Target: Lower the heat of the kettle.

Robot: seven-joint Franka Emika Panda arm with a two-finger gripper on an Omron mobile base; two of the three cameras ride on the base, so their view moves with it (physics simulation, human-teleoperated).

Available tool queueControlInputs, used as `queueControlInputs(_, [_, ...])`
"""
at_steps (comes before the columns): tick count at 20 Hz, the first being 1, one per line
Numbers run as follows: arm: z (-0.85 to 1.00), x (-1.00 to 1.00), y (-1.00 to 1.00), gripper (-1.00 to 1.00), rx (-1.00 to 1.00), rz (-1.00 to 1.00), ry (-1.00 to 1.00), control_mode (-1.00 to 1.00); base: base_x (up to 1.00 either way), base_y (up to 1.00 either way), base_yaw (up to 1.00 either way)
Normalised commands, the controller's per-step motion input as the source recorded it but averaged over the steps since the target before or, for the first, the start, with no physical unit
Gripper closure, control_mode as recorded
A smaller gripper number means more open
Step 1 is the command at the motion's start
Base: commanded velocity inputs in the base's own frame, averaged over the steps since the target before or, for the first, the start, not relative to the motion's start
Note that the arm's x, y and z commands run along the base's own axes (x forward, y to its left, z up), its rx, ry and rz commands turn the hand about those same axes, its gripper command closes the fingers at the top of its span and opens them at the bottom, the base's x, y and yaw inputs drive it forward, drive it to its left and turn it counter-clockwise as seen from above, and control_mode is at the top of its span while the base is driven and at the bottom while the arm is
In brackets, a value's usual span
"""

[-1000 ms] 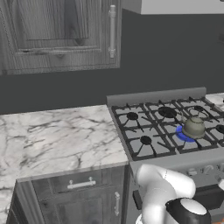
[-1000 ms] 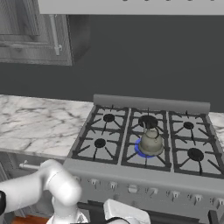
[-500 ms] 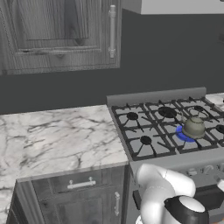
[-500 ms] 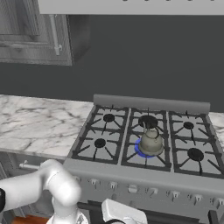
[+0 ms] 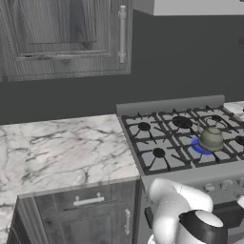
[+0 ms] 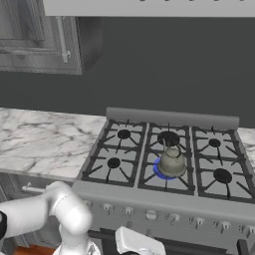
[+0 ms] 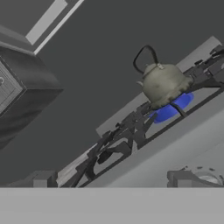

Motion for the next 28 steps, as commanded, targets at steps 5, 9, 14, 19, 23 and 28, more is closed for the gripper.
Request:
queueControlInputs(5, [0.0, 0.0, 0.0, -1.0, 0.03, 0.0, 0.0, -1.0, 0.0, 0.0, 0.0])
queueControlInputs(9, [0.0, 0.0, 0.0, -1.0, 0.05, 0.0, 0.0, -1.0, 0.0, 0.0, 0.0])
queueControlInputs(14, [-0.01, 0.04, -0.11, -1.0, 0.01, -0.02, 0.0, -1.0, 0.0, 0.0, 0.0])
queueControlInputs(19, [0.0, 0.07, -0.14, -1.0, 0.0, -0.03, 0.0, -1.0, 0.0, 0.0, 0.0])
queueControlInputs(23, [0.0, 0.08, -0.05, -1.0, 0.0, -0.03, 0.0, -1.0, 0.0, 0.0, 0.0])
queueControlInputs(28, [-0.02, 0.16, -0.03, -1.0, 0.0, -0.04, 0.0, -1.0, 0.0, 0.0, 0.0])
